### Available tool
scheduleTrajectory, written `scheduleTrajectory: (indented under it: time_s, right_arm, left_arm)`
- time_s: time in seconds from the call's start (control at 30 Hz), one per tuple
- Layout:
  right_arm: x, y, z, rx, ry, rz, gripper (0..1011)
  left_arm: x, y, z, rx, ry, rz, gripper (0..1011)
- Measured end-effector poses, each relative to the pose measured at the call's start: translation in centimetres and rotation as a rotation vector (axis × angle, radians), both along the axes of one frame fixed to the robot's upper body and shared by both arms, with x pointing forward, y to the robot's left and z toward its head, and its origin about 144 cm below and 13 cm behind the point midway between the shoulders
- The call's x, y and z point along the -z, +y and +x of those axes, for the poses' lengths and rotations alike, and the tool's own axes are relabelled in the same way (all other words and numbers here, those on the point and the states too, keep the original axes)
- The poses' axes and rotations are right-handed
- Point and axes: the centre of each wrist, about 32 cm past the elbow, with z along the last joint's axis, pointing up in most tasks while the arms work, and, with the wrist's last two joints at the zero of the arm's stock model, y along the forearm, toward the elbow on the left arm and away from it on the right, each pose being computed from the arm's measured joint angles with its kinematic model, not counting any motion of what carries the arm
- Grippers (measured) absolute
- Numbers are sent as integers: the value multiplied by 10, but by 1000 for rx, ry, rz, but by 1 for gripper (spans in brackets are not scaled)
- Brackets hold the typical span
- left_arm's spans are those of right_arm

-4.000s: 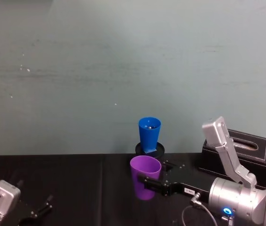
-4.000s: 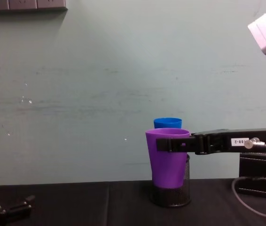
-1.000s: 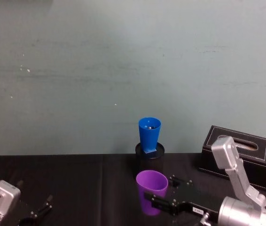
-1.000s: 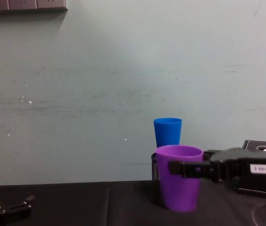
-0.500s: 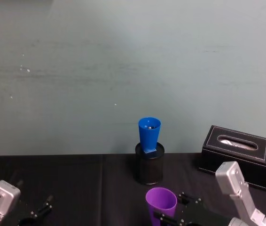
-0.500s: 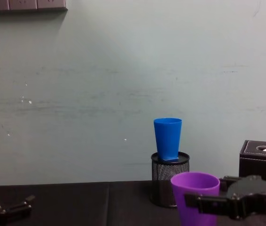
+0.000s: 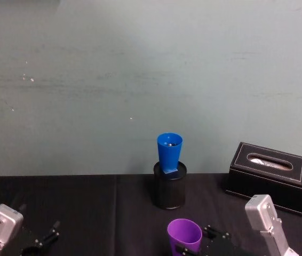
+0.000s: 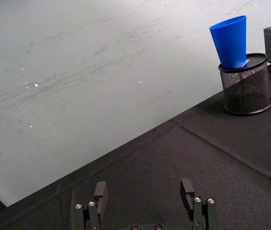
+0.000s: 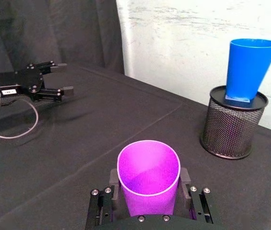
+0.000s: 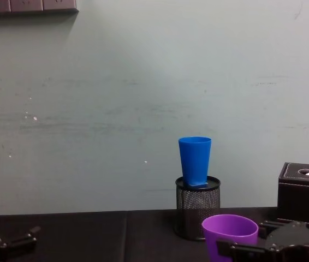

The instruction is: Pick up one cup with a gripper and tap it against the other cup.

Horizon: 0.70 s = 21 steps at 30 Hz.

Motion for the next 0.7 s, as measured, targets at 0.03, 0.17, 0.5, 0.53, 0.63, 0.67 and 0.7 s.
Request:
scheduleTrajectory:
  time_s: [0.03, 0.17, 0.5, 0.53, 0.63, 0.67, 0.7]
  right_arm:
    - [1, 0, 0, 2, -1, 2, 723]
    - [6, -1, 0, 11, -4, 19, 723]
    - [13, -1, 1, 15, 0, 35, 723]
    - [14, -1, 1, 15, 2, 35, 723]
    - [16, -1, 1, 17, 7, 35, 723]
    - [17, -1, 1, 17, 8, 35, 723]
    - [17, -2, 1, 18, 9, 35, 723]
  left_arm:
    - [0, 0, 0, 0, 0, 0, 1005]
    - [0, 0, 0, 0, 0, 0, 1005]
    - [0, 0, 0, 0, 0, 0, 1005]
    - [0, 0, 0, 0, 0, 0, 1005]
    - [0, 0, 0, 0, 0, 0, 1005]
    - [0, 0, 0, 0, 0, 0, 1005]
    - [0, 0, 0, 0, 0, 0, 1005]
